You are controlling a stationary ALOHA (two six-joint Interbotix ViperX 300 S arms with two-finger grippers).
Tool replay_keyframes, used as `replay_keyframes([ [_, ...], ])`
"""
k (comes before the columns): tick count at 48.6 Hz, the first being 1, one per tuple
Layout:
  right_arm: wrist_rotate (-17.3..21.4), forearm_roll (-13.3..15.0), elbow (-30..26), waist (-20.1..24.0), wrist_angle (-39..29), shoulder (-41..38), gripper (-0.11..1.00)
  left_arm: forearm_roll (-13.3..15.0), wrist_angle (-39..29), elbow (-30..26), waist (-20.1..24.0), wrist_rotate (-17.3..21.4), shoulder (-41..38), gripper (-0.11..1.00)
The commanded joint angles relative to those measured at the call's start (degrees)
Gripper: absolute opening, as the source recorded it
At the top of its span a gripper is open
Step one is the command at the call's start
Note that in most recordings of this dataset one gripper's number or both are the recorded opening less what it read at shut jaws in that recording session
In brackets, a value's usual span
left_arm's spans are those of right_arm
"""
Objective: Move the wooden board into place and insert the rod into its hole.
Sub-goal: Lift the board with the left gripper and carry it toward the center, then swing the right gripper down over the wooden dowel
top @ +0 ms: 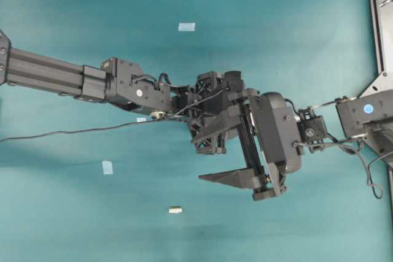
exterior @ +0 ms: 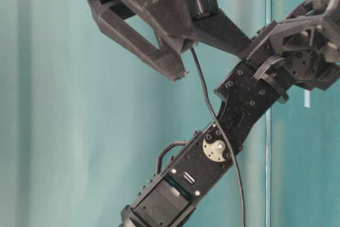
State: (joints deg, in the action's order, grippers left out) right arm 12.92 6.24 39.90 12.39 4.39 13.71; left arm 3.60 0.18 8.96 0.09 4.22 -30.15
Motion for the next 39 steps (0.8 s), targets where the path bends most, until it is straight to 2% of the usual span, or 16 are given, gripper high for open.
replay_keyframes([
  [1, 0.0, 0.0, -1.1, 0.0, 0.5, 0.6, 0.80, 0.1, -0.1, -0.1, -0.1, -0.5, 4.2, 0.50],
  [8, 0.0, 0.0, -1.1, 0.0, 0.6, 0.6, 0.80, 0.1, -1.1, 2.5, 0.1, -0.6, 6.9, 0.50],
  [26, 0.0, 0.0, -1.0, 0.0, 1.3, 0.6, 0.80, 0.1, -1.1, 13.7, 0.5, -0.7, 15.9, 0.50],
  [39, 0.0, 0.0, -1.0, 0.0, 1.3, 0.6, 0.80, 0.1, 1.5, 21.7, 0.4, -0.7, 21.2, 0.50],
])
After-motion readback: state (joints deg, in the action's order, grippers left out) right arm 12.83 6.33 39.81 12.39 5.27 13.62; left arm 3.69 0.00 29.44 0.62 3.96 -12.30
